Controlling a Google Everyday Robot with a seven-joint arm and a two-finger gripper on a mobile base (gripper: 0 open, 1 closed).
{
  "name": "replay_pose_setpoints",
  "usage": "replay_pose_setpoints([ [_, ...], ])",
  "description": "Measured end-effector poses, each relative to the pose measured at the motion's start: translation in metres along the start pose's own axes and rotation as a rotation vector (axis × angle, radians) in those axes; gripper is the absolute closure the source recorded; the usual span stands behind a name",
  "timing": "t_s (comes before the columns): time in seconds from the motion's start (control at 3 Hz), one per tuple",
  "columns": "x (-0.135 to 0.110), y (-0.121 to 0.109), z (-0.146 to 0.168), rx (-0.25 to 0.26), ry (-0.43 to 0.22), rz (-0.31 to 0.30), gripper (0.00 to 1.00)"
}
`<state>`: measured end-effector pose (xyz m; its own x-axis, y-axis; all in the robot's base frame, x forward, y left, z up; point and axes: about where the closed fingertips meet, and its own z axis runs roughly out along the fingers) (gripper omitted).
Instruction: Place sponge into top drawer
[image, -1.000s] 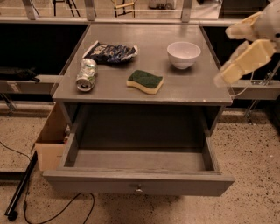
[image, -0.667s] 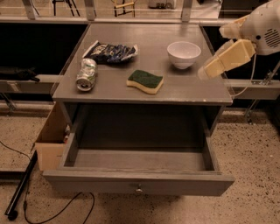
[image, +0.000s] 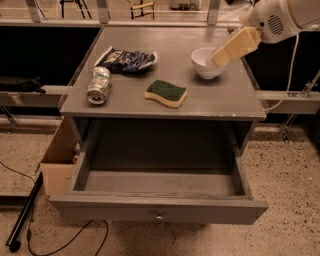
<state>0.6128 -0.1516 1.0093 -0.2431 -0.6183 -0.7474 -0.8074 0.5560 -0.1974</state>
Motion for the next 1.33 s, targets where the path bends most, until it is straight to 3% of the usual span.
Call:
replay_pose_setpoints([
  [0.33,-0.003,0.000,0.004,0.005,0.005,-0.006,0.00],
  [0.67,0.003,-0.005,0.007,0.041,0.013,0.020,0.00],
  [1.33,0.010,0.004,0.062,-0.013,0.071,0.012,0.00],
])
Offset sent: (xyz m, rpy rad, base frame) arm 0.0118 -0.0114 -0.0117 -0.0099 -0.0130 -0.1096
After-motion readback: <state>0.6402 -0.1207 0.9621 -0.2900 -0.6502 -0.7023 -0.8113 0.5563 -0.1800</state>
